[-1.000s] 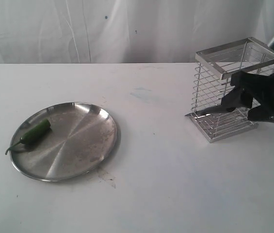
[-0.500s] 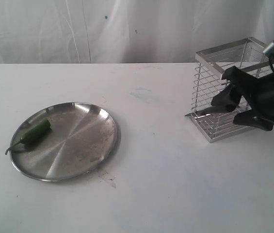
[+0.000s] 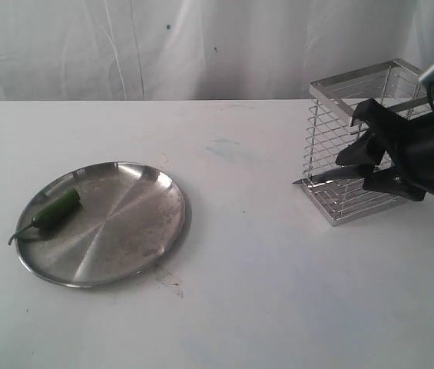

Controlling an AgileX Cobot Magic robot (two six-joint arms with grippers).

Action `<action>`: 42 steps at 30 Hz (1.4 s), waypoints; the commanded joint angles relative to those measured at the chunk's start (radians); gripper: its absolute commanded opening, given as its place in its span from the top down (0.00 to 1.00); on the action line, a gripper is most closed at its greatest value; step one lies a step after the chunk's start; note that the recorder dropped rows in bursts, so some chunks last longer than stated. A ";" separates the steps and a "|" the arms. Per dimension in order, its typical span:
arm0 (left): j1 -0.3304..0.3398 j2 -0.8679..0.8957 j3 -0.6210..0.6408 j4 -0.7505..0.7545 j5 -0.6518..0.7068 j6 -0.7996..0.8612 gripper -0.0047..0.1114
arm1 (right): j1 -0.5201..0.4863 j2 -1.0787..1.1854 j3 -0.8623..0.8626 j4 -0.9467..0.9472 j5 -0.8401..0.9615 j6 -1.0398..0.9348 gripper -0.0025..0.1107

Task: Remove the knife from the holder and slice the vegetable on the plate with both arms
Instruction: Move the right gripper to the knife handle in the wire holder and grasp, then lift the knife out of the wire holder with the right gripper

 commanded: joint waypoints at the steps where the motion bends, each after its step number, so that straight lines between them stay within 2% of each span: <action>1: -0.006 -0.004 0.002 -0.011 0.000 -0.001 0.96 | -0.002 0.002 -0.009 0.027 0.006 -0.001 0.54; 4: -0.006 -0.004 0.002 -0.011 0.000 -0.001 0.96 | -0.002 0.002 -0.009 0.027 0.006 -0.001 0.55; 11: -0.006 -0.004 0.002 -0.011 0.000 -0.001 0.96 | -0.002 0.002 -0.009 0.027 0.011 0.006 0.71; 33: -0.006 -0.004 0.002 -0.011 0.000 -0.001 0.96 | -0.002 -0.074 -0.022 0.017 0.042 0.208 0.96; 37: -0.006 -0.004 0.002 -0.011 0.000 -0.001 0.96 | -0.002 -0.076 -0.058 -0.126 0.081 0.244 0.98; 40: -0.006 -0.004 0.002 -0.011 0.000 -0.001 0.96 | -0.002 -0.076 -0.071 -0.417 0.134 0.334 0.98; 42: -0.006 -0.004 0.002 -0.011 0.000 -0.001 0.96 | -0.002 -0.076 -0.071 -0.503 0.160 0.344 0.98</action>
